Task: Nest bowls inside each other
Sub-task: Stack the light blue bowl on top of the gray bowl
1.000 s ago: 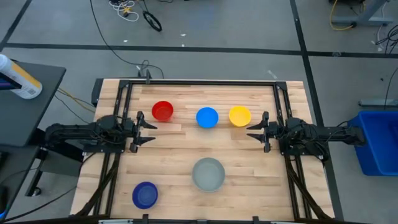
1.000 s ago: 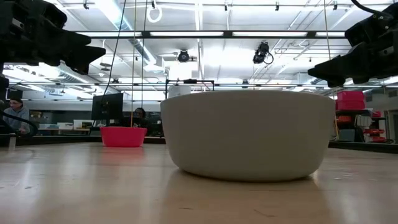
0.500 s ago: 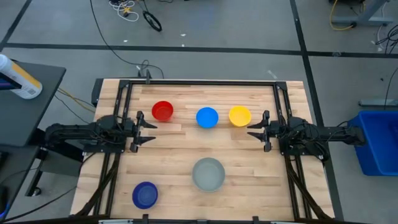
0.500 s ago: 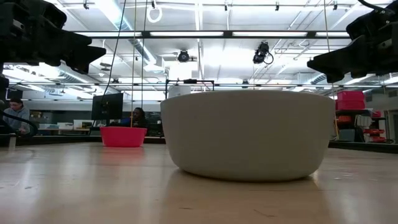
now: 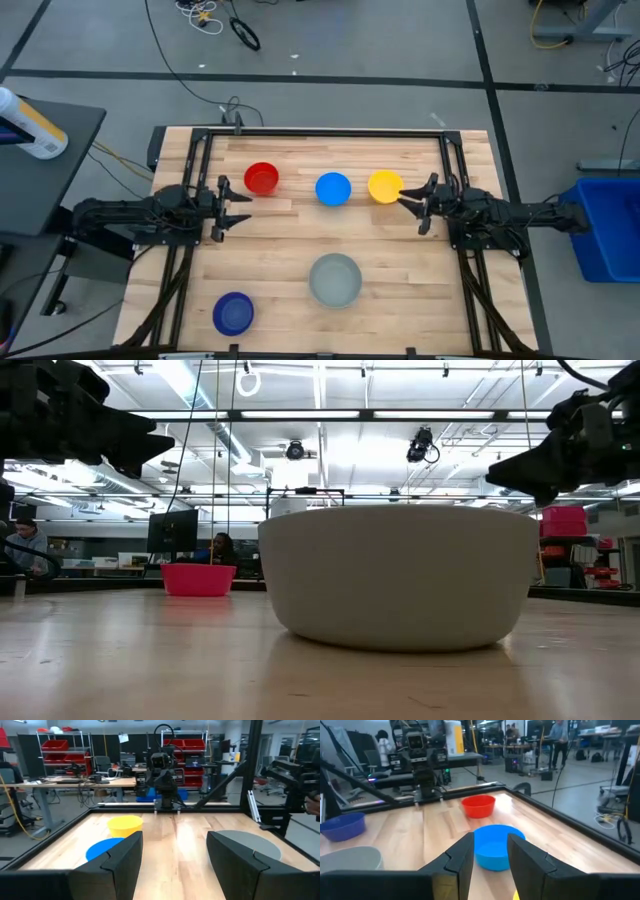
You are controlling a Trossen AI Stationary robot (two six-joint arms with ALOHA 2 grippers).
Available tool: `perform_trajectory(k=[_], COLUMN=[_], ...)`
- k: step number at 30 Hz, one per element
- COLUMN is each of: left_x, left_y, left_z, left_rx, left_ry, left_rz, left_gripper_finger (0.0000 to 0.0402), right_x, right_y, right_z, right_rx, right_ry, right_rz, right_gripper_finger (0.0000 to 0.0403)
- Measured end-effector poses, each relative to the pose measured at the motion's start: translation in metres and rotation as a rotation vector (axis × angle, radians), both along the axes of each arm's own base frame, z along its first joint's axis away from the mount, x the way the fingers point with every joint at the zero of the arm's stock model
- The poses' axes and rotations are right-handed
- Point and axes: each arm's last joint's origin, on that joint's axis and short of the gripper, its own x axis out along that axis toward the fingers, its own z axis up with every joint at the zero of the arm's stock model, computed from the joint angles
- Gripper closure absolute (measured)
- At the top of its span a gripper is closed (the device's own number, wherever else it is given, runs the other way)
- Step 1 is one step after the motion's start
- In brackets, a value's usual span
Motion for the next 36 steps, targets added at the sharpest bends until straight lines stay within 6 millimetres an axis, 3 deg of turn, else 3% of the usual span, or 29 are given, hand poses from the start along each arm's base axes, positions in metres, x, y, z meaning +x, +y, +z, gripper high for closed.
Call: perform_trajectory(k=[12,20,30,36], left_x=[0.0,0.0,0.0,0.0], left_y=[0.002,0.002,0.003,0.003], left_z=[0.001,0.001,0.001,-0.002], left_rx=[0.038,0.047,0.058,0.059], left_ry=[-0.005,-0.005,-0.001,0.024], left_rz=[0.058,0.089,0.098,0.103], left_gripper_finger=[0.0171,0.0171,0.0171,0.0171], right_x=[0.017,0.037,0.094,0.132], right_y=[0.0,-0.001,-0.012,-0.027], right_z=[0.004,-0.005,0.016,0.009], right_rx=[0.036,0.035,-0.044,-0.052], right_ry=[-0.048,0.013,0.127,0.228], right_rz=[0.003,0.001,0.012,0.042], right_gripper_finger=[0.0248,0.0242,0.0241,0.0245])
